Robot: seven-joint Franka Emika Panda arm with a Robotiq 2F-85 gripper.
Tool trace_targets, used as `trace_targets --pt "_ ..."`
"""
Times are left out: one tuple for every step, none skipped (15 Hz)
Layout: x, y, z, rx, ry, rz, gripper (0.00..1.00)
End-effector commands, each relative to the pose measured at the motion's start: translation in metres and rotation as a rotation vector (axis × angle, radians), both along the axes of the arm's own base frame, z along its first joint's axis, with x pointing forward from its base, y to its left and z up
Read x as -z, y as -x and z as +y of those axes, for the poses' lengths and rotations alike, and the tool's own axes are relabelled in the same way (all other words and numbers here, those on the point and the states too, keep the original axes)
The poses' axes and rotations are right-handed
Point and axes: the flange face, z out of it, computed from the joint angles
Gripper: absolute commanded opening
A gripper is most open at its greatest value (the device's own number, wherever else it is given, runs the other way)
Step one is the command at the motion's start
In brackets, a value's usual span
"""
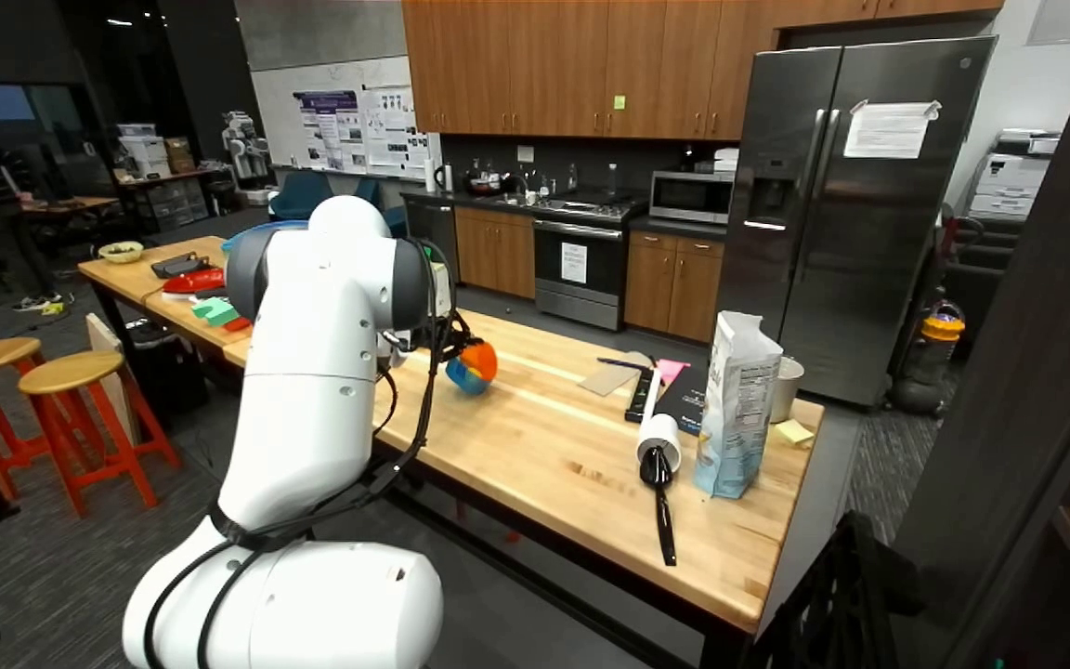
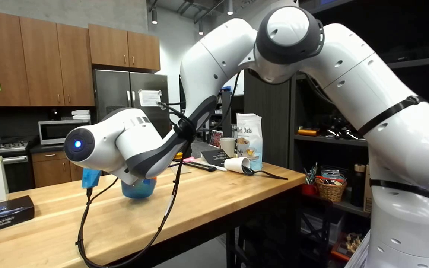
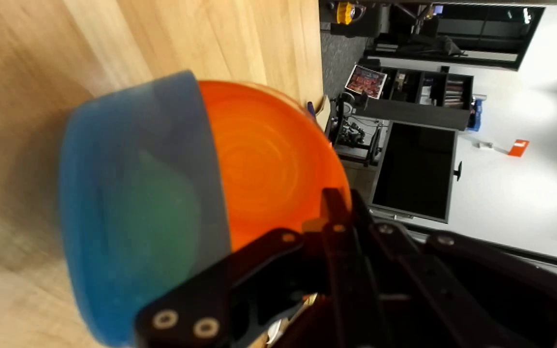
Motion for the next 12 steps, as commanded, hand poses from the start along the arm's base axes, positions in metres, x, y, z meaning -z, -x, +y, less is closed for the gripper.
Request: trace_targets --pt "0.012 0.001 -0.01 0.0 -0.073 0.071 0.01" --pt "0.011 0.001 -0.012 0.006 -0.084 0.079 0.01" --pt "0.01 0.001 -0.016 0.022 -0.09 0.086 0.01" --pt "0.012 0.003 -0.02 0.044 -0.098 0.102 0.01" --pt "0.015 0.007 -0.025 0.074 -0.11 0.127 0.01" --pt "0.019 0.012 -0.029 0.101 -0.123 0.155 0.01" --pt "0.017 0.011 -0.031 0.117 -0.149 0.169 0.01" --pt "0.013 0.011 -0.034 0.128 -0.172 0.183 0.01" --pt "0.01 0.007 -0.037 0.133 -0.207 0.191 0.01" --pt "0.004 0.0 -0.039 0.135 -0.248 0.195 0.01" --pt "-0.002 -0.007 -0.042 0.143 -0.288 0.196 0.01" --pt "-0.008 -0.013 -0.047 0.157 -0.327 0.2 0.01"
